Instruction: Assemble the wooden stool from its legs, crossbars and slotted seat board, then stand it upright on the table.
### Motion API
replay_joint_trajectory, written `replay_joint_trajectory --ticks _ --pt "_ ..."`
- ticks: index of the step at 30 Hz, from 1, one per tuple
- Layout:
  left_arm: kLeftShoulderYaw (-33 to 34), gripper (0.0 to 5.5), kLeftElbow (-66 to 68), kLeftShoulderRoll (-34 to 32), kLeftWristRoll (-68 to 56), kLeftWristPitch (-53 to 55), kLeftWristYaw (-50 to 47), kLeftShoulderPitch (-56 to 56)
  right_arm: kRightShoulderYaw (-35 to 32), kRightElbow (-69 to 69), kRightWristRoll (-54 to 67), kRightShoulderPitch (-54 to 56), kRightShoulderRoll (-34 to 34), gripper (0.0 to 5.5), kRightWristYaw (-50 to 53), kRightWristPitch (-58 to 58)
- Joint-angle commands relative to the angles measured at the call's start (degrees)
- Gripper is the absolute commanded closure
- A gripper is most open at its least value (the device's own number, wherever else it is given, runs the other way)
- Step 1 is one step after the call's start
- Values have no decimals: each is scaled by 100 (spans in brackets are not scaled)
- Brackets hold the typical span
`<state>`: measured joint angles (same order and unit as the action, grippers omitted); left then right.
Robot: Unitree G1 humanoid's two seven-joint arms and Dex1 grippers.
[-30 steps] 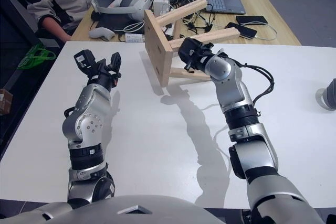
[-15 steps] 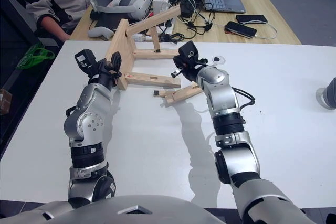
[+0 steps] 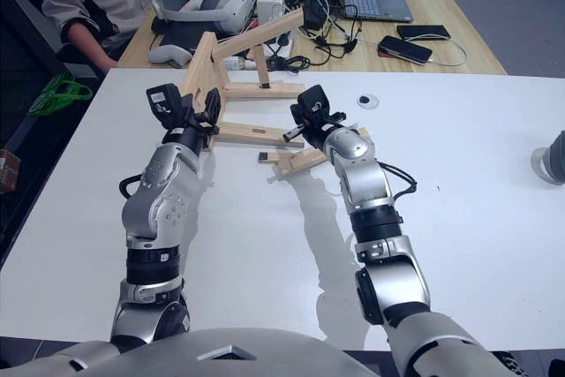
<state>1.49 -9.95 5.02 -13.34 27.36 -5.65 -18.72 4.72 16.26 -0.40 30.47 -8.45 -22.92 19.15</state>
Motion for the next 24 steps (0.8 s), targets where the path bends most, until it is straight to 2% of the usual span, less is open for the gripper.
replay_joint_trajectory --ticks 1,8,24 --pt "-45 258 28 23 110 -149 24 130 -228 -252 155 -123 63 547 229 -299" --pt "-21 258 145 64 140 -199 -1 81 -251 -665 171 -371 116 547 540 -587" --pt "24 258 89 116 -21 -97 -23 152 -219 -866 254 -509 104 547 545 -508"
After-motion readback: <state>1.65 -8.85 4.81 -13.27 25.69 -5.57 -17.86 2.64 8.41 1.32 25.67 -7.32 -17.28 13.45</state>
